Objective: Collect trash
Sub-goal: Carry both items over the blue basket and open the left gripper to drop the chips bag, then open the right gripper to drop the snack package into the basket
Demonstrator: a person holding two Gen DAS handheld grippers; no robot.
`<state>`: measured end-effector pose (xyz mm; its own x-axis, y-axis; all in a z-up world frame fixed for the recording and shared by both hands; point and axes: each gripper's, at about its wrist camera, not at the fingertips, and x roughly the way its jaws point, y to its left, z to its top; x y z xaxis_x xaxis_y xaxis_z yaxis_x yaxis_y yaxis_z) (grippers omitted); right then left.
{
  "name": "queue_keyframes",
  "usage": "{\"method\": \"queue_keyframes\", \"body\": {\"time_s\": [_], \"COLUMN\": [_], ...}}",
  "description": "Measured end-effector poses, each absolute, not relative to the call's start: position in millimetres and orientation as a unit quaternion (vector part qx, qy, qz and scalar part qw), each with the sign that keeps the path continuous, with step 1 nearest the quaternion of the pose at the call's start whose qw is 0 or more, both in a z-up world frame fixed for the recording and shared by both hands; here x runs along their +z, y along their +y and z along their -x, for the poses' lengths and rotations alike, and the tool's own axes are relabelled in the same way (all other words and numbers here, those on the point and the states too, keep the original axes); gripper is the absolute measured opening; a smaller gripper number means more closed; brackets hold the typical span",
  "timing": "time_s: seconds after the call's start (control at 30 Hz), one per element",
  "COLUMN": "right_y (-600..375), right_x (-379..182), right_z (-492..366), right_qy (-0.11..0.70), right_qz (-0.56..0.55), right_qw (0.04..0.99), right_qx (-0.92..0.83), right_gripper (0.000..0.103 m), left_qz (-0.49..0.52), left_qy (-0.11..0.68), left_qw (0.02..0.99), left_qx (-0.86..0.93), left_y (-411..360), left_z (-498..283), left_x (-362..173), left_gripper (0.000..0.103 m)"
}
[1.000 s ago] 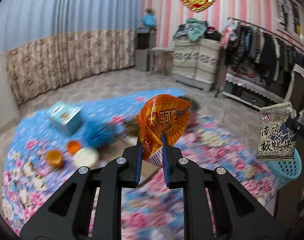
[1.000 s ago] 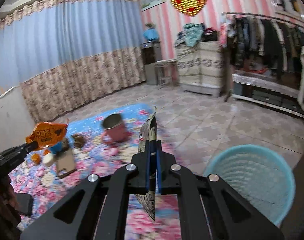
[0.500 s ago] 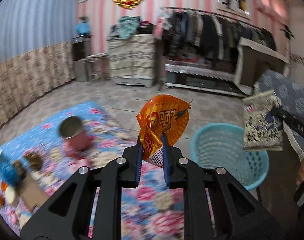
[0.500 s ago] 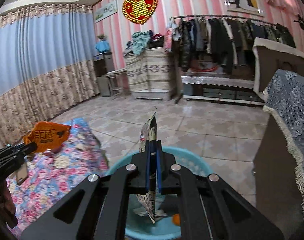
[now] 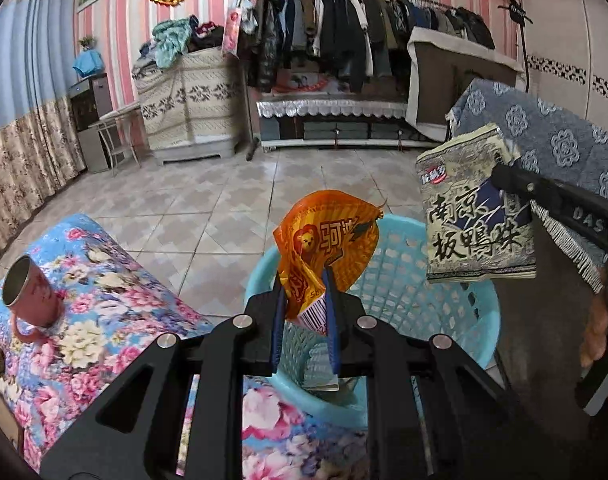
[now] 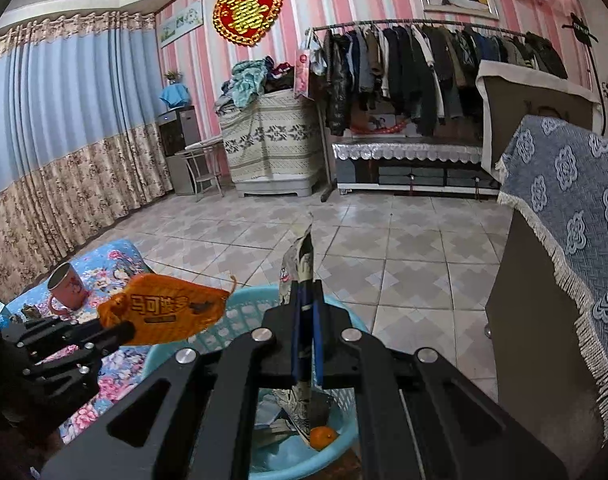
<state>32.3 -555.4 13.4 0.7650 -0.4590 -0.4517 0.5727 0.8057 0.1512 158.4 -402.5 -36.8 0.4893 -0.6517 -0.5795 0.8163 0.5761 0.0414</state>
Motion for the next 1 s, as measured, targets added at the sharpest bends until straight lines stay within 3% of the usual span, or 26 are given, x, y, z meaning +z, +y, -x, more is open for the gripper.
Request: {"method": "queue_keyframes", "body": {"time_s": [0.23, 0.4, 0.6, 1.0], "right_y": [-564, -562, -558, -549], "right_x": [6, 0, -10, -33], "right_z": [-29, -31, -40, -82], "right_qy": [0.201, 0.206, 0.214, 0.245], "right_qz": [-0.154, -0.155, -0.162, -0.163], "right_qw": [0.925, 0.924, 0.923, 0.921], "right_qx": [-0.282, -0.282, -0.276, -0.256], "right_gripper": [0.005, 0.005, 0.006, 0.006], "left_qz": [-0.158, -0.141, -0.114, -0.072], "left_qy": [0.283, 0.27, 0.247, 0.243], "left_qw": [0.84, 0.857, 0.887, 0.916], "left_qx": [-0.435, -0.415, -0.373, -0.311], "left_y": [-421, -414, -394, -351], "left_z": [-175, -182, -194, -214], "left_x": [-46, -36, -14, 7], "left_gripper": [0.033, 0.074, 0.096, 0.098]}}
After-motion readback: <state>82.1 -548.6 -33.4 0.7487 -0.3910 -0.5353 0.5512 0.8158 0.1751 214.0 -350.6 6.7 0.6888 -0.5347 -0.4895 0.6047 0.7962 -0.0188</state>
